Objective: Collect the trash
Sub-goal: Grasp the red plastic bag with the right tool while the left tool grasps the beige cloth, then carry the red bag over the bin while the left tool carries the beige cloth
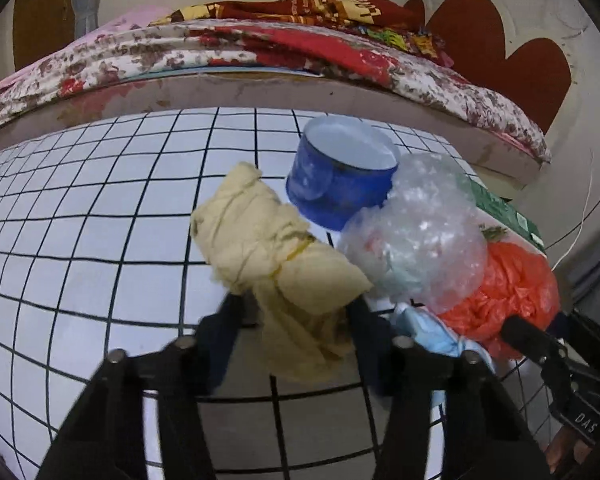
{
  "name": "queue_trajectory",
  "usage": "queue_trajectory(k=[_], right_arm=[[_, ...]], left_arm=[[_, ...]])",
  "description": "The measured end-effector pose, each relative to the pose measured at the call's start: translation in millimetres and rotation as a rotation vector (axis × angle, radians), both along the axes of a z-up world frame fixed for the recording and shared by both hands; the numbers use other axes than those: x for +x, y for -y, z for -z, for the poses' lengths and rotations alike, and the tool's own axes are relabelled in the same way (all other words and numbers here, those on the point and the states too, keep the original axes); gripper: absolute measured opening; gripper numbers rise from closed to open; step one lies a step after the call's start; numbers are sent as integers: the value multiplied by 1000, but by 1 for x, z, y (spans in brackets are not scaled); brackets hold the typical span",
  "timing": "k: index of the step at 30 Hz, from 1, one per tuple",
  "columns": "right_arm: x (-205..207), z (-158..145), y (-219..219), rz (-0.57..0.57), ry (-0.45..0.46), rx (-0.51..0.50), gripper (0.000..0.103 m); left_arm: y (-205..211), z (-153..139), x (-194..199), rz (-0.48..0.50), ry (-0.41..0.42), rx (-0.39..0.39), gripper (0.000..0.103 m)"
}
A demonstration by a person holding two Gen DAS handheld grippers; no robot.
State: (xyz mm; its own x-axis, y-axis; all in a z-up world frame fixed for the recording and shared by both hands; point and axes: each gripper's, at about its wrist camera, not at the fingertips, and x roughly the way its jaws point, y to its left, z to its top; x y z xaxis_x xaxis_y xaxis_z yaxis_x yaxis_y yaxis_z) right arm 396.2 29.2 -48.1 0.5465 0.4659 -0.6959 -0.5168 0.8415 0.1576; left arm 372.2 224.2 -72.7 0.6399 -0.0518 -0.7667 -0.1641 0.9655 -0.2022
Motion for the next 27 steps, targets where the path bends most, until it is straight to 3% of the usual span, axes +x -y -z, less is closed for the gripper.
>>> queue_trajectory(k=[1,6,20,27], right_arm=[[-3,0,0,-2,3,3,34],[-18,-5,3,-4,32,6,26],[-81,-35,38,39,147,3,23],[-124,-51,63,58,186,22,23]], left_arm=[[-2,0,-2,1,-1,-15,23],[-8,0,-25,19,32,-28,17],[7,-43,-103,62,174,81,15],[25,-54,-141,87,206,88,15]])
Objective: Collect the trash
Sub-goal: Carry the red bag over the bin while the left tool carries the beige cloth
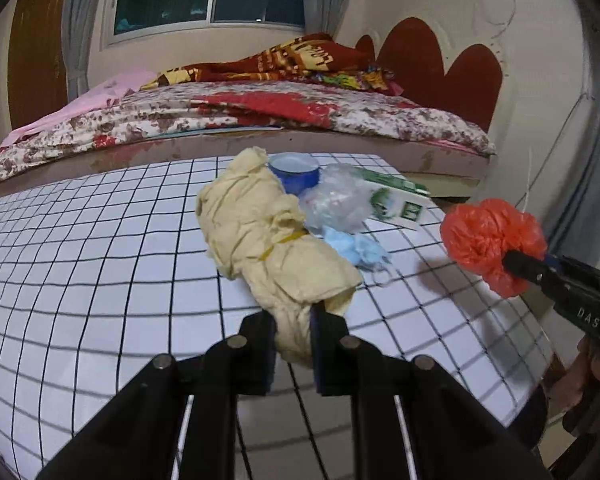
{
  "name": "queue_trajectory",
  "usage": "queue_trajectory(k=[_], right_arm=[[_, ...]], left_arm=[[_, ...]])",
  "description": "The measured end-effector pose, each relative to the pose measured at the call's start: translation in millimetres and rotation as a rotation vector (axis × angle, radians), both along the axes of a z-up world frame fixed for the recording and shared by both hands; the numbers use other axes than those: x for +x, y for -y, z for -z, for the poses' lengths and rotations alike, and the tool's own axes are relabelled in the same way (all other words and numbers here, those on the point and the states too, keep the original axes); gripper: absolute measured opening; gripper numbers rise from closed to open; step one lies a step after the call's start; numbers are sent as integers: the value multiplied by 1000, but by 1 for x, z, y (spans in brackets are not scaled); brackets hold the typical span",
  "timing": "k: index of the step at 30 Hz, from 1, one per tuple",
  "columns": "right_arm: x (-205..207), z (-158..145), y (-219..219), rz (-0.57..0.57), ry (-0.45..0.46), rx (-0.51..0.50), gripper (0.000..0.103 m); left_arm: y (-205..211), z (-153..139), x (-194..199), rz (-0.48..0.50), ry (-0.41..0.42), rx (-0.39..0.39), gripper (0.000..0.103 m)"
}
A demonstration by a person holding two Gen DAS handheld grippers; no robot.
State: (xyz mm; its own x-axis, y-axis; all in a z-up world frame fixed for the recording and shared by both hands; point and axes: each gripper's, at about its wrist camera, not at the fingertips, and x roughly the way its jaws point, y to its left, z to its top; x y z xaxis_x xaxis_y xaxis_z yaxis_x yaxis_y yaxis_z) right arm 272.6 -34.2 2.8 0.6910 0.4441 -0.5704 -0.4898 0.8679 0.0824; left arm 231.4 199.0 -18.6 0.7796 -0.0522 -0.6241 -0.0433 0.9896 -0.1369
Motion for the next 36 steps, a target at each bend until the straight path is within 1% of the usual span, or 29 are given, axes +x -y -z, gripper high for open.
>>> queue_trajectory(k=[3,8,14,16,20,22,28,36], right_arm=[[-17,-7,10,5,18,1,23],[-47,-18,27,25,48,14,23],[-84,-26,64,67,93,12,23],[-98,-25,82,85,105,11,23],[-122,-20,112,114,134,-16,23],[-131,-15,126,138,138,-41,23],[-148,5,160,216,114,-48,23],[-161,17,192,272,93,-51,23]], left_arm=[[9,-7,-14,16,12,-2,15],[36,-19,-37,65,34,6,15],[67,-22,-63,108,49,40,15],[78,-22,-71,125,51,35,15],[99,-18,-83,157,52,22,15],[115,-14,-88,179,54,40,15],[152,-5,-98,244,37,50,15],[189,0,-103,313,22,68,15]])
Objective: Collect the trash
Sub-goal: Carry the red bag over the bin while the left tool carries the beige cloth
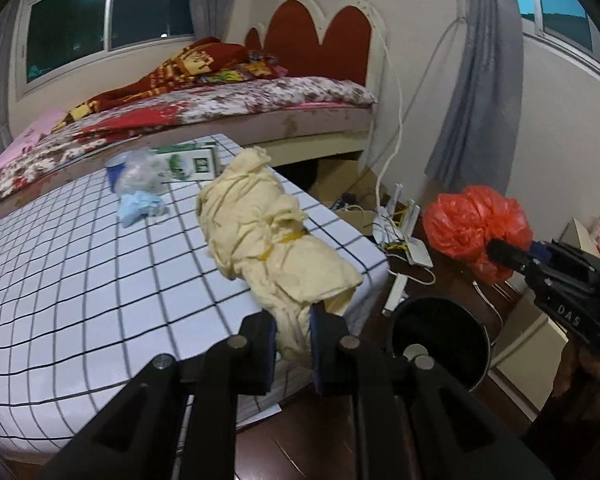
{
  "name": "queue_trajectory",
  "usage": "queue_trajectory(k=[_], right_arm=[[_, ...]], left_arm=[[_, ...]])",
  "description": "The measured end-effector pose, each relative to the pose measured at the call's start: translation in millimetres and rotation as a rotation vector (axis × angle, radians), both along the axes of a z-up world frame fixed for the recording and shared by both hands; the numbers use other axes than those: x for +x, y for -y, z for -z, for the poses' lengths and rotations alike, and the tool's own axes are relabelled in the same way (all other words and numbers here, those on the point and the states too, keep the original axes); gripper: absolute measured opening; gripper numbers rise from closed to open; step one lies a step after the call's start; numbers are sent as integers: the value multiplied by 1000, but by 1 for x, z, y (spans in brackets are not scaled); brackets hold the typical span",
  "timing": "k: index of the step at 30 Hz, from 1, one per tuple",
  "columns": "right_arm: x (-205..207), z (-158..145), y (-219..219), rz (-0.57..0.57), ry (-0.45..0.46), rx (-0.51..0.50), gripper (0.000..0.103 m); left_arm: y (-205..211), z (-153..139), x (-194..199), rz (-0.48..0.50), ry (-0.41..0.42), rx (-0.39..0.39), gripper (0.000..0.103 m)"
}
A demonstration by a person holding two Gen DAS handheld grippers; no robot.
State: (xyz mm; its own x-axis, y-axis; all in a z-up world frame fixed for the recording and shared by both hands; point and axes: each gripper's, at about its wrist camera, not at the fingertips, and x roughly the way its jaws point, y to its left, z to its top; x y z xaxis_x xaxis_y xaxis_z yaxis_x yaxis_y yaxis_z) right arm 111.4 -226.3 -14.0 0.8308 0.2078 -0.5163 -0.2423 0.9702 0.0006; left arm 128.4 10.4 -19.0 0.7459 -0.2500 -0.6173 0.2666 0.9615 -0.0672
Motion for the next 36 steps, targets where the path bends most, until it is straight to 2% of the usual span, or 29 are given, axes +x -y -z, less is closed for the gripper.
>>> queue_trajectory(k=[6,12,20,36], right_arm=[[-8,-1,30,73,3,26,23],[-12,10,50,108,-53,49,23],[-26,17,82,184,-73,41,23],[-50,38,111,219,-118,-9,23]], left_arm=[[24,5,0,44,-10,2,15],[51,9,-3,106,-17,9,15],[82,17,-7,173,-37,-4,15],[142,47,-14,326,-116,31,15]])
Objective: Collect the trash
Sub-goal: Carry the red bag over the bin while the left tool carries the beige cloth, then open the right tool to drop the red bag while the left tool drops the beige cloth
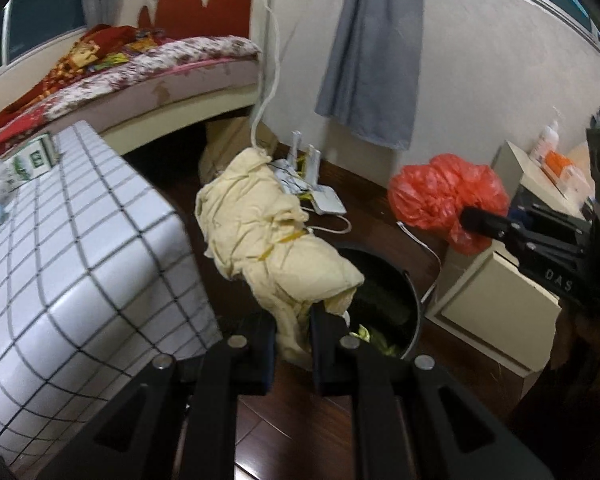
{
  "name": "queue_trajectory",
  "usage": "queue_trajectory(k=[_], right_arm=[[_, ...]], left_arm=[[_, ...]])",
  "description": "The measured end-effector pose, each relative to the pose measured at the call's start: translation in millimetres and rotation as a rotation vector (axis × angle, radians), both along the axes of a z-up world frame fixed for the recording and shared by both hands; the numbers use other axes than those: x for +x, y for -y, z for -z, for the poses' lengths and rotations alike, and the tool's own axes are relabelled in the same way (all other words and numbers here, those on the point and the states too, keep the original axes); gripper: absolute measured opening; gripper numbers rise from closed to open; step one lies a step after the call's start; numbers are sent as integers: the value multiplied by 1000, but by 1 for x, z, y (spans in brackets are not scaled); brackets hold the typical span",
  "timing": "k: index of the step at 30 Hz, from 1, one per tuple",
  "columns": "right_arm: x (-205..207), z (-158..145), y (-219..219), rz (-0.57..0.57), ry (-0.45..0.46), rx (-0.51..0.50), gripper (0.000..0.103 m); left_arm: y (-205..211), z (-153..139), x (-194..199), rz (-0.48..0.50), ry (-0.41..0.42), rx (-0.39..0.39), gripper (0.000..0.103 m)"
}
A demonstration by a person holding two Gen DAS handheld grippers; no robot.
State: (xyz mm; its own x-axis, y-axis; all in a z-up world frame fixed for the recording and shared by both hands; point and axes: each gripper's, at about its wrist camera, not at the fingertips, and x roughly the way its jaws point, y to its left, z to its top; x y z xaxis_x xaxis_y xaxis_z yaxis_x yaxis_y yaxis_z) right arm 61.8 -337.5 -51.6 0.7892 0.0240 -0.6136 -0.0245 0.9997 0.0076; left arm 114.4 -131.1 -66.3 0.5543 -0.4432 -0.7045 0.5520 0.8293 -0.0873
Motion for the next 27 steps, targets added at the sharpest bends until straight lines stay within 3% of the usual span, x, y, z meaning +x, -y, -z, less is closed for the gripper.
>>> queue_trajectory(k=[17,27], right_arm=[[4,37,18,-3,-93,-16,23],[23,77,18,-53,-184,-15,23]], left_arm=[[32,39,10,94,-95,39,15],[50,70,32,166,-208,47,15]])
